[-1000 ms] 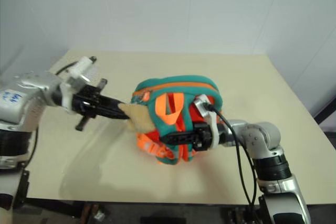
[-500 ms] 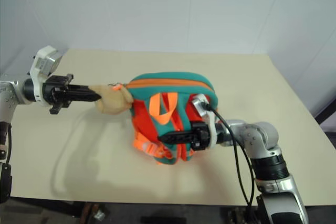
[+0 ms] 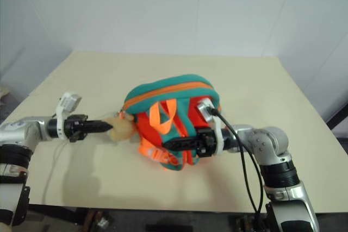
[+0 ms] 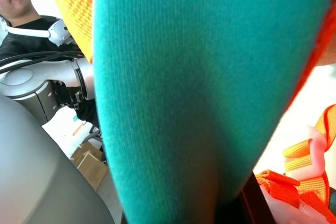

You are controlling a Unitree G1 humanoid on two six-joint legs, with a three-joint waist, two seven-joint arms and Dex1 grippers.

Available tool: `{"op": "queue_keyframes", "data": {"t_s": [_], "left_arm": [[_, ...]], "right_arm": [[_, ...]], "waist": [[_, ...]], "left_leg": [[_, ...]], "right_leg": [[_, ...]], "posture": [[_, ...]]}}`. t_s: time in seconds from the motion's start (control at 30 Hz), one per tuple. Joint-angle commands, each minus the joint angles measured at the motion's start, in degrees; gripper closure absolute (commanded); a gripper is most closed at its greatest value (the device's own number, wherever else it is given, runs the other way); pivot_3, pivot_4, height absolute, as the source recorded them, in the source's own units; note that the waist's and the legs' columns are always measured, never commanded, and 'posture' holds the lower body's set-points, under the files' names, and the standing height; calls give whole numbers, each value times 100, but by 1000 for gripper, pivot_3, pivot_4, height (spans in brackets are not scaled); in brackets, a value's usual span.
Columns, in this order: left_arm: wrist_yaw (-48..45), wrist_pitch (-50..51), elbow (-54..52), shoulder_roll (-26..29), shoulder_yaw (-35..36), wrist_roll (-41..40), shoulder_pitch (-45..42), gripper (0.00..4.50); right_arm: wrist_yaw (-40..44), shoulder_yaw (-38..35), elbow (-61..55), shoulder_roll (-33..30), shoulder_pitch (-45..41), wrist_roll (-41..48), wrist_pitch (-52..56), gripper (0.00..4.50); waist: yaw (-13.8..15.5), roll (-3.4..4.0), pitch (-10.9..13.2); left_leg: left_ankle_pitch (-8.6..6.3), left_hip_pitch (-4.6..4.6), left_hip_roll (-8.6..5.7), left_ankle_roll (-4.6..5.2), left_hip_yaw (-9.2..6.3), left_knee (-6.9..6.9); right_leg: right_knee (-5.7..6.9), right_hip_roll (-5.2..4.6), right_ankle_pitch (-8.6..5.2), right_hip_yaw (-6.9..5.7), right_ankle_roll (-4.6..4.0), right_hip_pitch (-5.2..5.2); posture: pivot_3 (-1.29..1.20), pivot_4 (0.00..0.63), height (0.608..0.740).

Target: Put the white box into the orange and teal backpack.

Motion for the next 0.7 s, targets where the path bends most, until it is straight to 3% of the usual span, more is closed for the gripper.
{"op": "queue_keyframes", "data": {"t_s": [0.03, 0.23, 0.7], "left_arm": [[288, -95, 299, -212, 85, 233, 103, 4309], [697, -1142, 515, -633, 375, 444, -94, 4309], [-59, -1197, 126, 267, 567, 530, -438, 4309]], "right_arm": [[-16, -222, -244, -40, 3, 245, 46, 4444], [-108, -249, -295, -42, 19, 337, 109, 4444], [-268, -239, -288, 86, 91, 411, 74, 4444]], "waist": [[8, 0, 0], [126, -1, 0], [69, -1, 0]], "left_leg": [[0, 2, 0, 0, 0, 1], [0, 3, -1, 1, -2, 27], [0, 2, 0, 0, -1, -9]], "right_leg": [[2, 0, 0, 0, 0, 1], [10, -1, 2, 0, 4, 10], [-4, 0, 0, -1, 1, -3]], "posture": [[0, 150, 740], [0, 150, 740], [0, 150, 740]]}}
